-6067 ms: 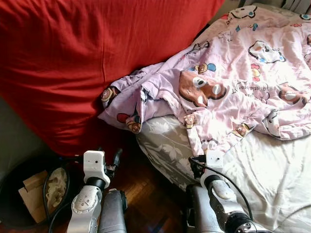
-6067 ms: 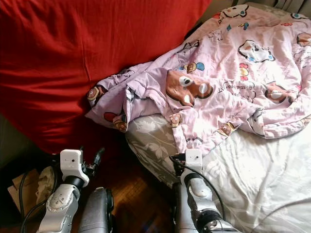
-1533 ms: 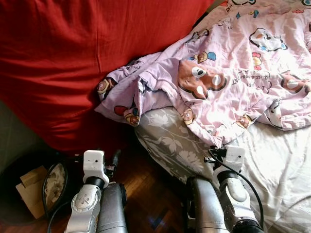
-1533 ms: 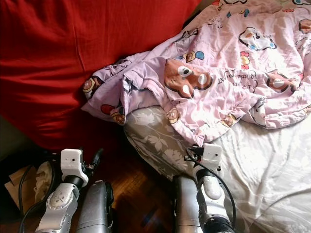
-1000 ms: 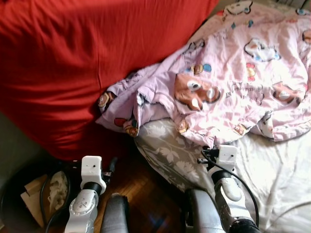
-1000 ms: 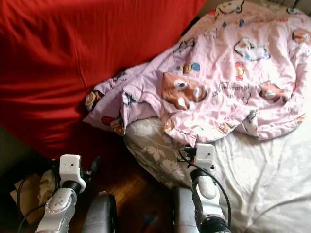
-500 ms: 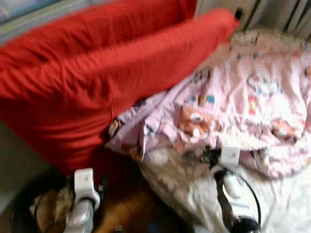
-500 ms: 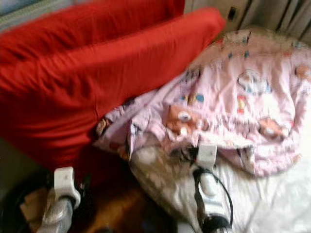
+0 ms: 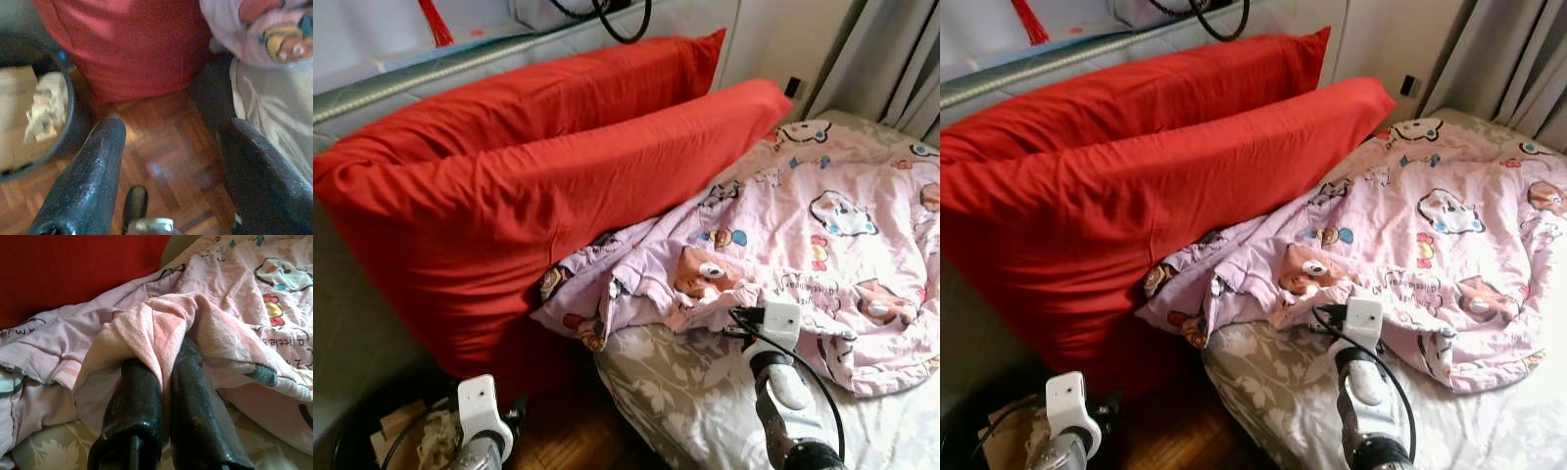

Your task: Clean up the room

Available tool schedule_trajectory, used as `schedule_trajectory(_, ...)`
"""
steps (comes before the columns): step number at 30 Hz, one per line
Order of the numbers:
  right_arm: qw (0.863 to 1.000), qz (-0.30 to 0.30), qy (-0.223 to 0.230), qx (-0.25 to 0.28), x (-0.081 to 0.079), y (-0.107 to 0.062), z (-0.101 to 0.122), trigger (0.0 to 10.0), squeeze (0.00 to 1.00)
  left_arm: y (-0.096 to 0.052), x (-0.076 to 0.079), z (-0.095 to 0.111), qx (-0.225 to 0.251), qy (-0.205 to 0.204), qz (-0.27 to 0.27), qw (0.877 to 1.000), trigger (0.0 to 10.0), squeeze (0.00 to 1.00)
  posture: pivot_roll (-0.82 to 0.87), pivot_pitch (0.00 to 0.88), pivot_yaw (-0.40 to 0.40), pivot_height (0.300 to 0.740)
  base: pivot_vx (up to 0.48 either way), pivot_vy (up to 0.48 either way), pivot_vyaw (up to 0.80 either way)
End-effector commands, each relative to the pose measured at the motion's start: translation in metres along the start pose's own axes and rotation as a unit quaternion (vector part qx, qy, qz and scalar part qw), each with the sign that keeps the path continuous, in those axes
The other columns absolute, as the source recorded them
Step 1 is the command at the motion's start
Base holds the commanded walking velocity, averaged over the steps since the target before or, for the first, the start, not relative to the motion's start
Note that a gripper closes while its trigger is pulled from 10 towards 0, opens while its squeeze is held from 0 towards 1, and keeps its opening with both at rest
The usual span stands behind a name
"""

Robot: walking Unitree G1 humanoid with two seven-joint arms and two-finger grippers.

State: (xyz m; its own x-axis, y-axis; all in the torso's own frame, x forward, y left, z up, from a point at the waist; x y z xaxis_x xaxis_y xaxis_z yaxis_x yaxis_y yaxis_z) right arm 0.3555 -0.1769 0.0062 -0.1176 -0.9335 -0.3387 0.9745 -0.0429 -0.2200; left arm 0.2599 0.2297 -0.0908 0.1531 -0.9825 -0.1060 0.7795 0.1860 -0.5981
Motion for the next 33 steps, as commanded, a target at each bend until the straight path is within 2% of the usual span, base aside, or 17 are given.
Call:
schedule_trajectory(1, 1.0, -0.003, 0.003, 0.004, 0.002, 0.0, 0.001, 10.0, 0.0, -0.006, 0.002, -0.022, -0.039, 0.015, 0.0, 0.999, 10.0, 0.0, 0.06, 0.079, -0.036, 0.74, 0.0, 0.0, 0.0)
schedule_trajectory(3, 1.0, -0.006, 0.004, 0.004, 0.003, 0.0, 0.001, 10.0, 0.0, -0.009, -0.001, -0.033, -0.057, 0.02, 0.009, 0.998, 10.0, 0.0, 0.06, 0.079, -0.038, 0.74, 0.0, 0.0, 0.0)
schedule_trajectory(6, 1.0, -0.007, 0.007, 0.005, 0.002, -0.001, 0.0, 10.0, 0.0, -0.012, 0.005, -0.042, -0.072, 0.04, -0.007, 0.997, 10.0, 0.0, 0.06, 0.075, -0.035, 0.74, 0.0, 0.0, 0.0)
schedule_trajectory(15, 1.0, -0.006, 0.01, 0.005, 0.002, -0.003, -0.003, 10.0, 0.0, -0.014, 0.004, -0.045, -0.072, 0.041, -0.007, 0.997, 10.0, 0.0, 0.06, 0.069, -0.03, 0.74, 0.0, 0.0, 0.0)
schedule_trajectory(23, 1.0, -0.006, 0.011, 0.024, -0.001, 0.0, 0.006, 10.0, 0.0, -0.013, 0.0, -0.044, -0.074, 0.039, -0.002, 0.996, 10.0, 0.0, 0.07, 0.162, -0.03, 0.74, 0.0, 0.0, 0.0)
schedule_trajectory(27, 0.999, -0.021, 0.009, 0.047, 0.002, 0.002, 0.017, 10.0, 0.0, -0.014, -0.002, -0.047, -0.081, 0.039, 0.001, 0.996, 10.0, 0.0, 0.08, 0.179, -0.03, 0.74, 0.0, 0.0, 0.0)
schedule_trajectory(33, 0.998, -0.02, 0.006, 0.054, 0.0, 0.004, 0.022, 10.0, 0.0, -0.015, -0.005, -0.049, -0.084, 0.031, 0.007, 0.996, 10.0, 0.0, 0.09, 0.205, -0.031, 0.74, 0.0, 0.0, 0.0)
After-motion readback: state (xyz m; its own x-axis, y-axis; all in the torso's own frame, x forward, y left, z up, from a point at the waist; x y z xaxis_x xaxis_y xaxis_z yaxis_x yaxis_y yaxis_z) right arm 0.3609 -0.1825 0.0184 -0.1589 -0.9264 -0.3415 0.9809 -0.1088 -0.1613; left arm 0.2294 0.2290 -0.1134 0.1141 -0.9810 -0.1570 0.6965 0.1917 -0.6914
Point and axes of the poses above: a point about 5 cm out from each wrist's last joint towards the gripper, its own y axis pointing out of the wrist towards the gripper, its own z axis along the axis of the wrist's last joint, x = y × z, the point moved 6 cm from there along y, pointing out of the wrist towards the gripper, and after that the axes turned 13 degrees about y, right-handed, at the moved point
